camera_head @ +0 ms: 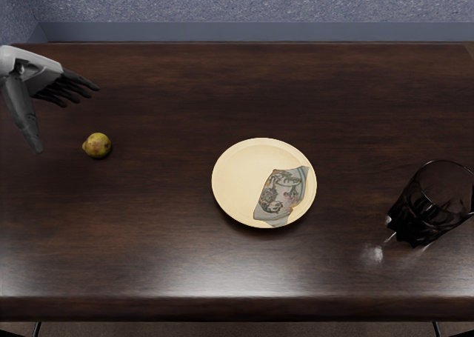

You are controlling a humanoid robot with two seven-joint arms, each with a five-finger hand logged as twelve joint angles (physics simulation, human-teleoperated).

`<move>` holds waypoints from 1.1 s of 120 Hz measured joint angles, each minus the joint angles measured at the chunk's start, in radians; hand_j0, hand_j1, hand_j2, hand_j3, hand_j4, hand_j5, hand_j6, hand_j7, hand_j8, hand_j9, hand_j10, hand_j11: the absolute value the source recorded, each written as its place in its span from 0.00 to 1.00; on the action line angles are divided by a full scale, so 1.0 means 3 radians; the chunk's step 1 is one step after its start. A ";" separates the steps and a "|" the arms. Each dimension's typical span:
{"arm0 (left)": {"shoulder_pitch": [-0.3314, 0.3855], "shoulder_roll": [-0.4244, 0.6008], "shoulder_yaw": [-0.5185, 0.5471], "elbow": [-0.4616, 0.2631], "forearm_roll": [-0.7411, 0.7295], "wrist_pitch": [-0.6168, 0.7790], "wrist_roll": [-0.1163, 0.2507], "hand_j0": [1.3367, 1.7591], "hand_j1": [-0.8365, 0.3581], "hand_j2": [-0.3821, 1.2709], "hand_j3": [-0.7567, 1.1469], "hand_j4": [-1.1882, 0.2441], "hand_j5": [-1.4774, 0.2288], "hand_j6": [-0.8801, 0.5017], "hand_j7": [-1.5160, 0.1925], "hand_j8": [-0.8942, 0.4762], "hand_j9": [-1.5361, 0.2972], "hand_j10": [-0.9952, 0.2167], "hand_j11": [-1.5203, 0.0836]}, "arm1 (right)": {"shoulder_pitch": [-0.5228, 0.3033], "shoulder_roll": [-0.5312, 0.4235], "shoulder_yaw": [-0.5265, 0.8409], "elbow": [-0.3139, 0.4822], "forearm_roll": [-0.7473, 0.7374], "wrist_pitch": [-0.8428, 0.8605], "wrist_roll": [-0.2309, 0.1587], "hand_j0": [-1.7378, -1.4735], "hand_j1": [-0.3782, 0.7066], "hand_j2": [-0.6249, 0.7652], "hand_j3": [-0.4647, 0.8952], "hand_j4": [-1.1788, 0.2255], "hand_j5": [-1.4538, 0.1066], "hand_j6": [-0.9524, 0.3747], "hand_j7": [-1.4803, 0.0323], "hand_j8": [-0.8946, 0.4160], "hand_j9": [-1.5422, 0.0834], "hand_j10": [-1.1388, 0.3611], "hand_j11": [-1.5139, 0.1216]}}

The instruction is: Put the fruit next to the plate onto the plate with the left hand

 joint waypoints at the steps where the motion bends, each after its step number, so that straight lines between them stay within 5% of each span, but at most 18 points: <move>1: 0.0000 0.0000 -0.0002 0.0000 0.0000 0.0000 0.0001 0.76 0.94 0.24 0.40 0.80 0.83 0.60 0.85 0.62 0.80 0.78 0.91 | 0.0000 0.0000 0.0000 0.0000 0.0000 0.0000 0.0000 0.30 0.03 0.45 0.34 0.84 0.93 0.72 0.98 0.68 0.95 0.76 0.93; 56: 0.0101 0.0030 -0.0015 0.0115 -0.0008 0.0000 0.0003 0.76 0.95 0.24 0.40 0.80 0.83 0.60 0.85 0.62 0.81 0.78 0.91 | -0.0005 0.0000 -0.0003 -0.0004 0.0000 -0.0003 0.0000 0.30 0.03 0.45 0.34 0.84 0.93 0.72 0.98 0.68 0.95 0.76 0.93; 75: 0.0238 -0.0633 -0.0005 0.0157 -0.0029 0.0013 -0.0001 0.76 0.96 0.24 0.40 0.80 0.84 0.61 0.86 0.63 0.81 0.79 0.92 | -0.0005 0.0000 -0.0003 -0.0003 0.0000 -0.0003 0.0000 0.30 0.03 0.45 0.34 0.84 0.93 0.72 0.98 0.68 0.95 0.76 0.93; 83: 0.0314 -0.0909 0.0016 0.0093 -0.0034 0.0325 0.0002 0.76 0.96 0.23 0.40 0.81 0.84 0.61 0.86 0.63 0.82 0.79 0.92 | -0.0005 0.0000 -0.0003 -0.0003 0.0000 -0.0003 0.0000 0.30 0.03 0.45 0.34 0.84 0.93 0.72 0.98 0.68 0.95 0.76 0.93; 107: 0.0378 -0.1023 0.0192 -0.0017 -0.0041 0.1229 0.0008 0.76 0.96 0.23 0.40 0.81 0.84 0.62 0.87 0.63 0.82 0.80 0.92 | -0.0005 0.0000 -0.0002 -0.0004 0.0000 -0.0003 0.0000 0.30 0.03 0.45 0.34 0.84 0.93 0.72 0.98 0.68 0.95 0.76 0.93; 132: 0.0905 -0.1318 0.0233 -0.0035 -0.0070 0.2121 0.0006 0.76 0.97 0.23 0.40 0.81 0.85 0.62 0.87 0.63 0.82 0.80 0.93 | -0.0005 0.0000 -0.0003 -0.0004 0.0000 -0.0003 0.0000 0.30 0.03 0.45 0.34 0.84 0.93 0.72 0.98 0.68 0.95 0.76 0.93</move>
